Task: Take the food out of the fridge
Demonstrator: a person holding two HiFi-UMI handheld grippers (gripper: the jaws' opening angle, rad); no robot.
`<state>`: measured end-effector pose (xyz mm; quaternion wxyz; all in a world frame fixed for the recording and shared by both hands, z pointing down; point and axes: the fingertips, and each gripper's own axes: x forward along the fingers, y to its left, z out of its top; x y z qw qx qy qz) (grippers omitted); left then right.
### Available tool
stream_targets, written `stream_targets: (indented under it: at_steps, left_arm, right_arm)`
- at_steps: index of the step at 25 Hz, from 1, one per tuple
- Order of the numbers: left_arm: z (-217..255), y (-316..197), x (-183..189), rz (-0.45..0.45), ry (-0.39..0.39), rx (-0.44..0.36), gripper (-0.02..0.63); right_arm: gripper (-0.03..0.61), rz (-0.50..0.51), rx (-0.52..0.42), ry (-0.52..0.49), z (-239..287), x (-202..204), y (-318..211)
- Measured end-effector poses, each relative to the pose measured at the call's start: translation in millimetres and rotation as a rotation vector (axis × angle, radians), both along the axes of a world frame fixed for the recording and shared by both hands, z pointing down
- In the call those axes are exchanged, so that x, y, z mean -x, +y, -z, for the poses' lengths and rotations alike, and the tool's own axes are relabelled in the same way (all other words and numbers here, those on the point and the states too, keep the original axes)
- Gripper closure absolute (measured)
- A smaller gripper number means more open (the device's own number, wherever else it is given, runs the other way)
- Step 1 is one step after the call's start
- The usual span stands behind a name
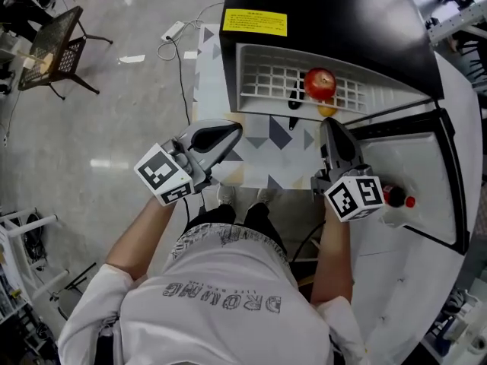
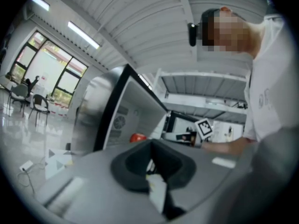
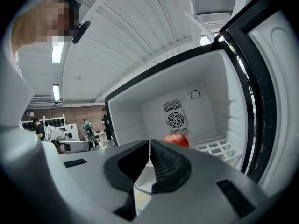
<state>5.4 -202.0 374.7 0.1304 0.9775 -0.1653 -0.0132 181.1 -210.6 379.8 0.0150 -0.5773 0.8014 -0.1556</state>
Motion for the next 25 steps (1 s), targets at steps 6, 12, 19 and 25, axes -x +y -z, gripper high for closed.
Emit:
stream_targets:
  at_steps: [6,12,19,25]
  left_arm:
    - [-5,-2,-15,0.054,-0.019,0.017,0.607]
    - [-11,-2,-27,0.093,-0.029,0.031,0.606]
    - [-19,3,-34,0.122,-0.037,0.044,0.606]
    - [-26,6,-33,0.142,-0.047,0.055,0.606]
  right_arm:
    - [0.543,0.042,0.002,0.029,-2,-20,-25]
    - [0.497,0.082,0.005,0.067,-9,-30,-44]
    - [0.386,0.129,0.025,0.103,-19,-33,-58]
    - [0.325,0.141,0.043,0.139,-29,-32,-74]
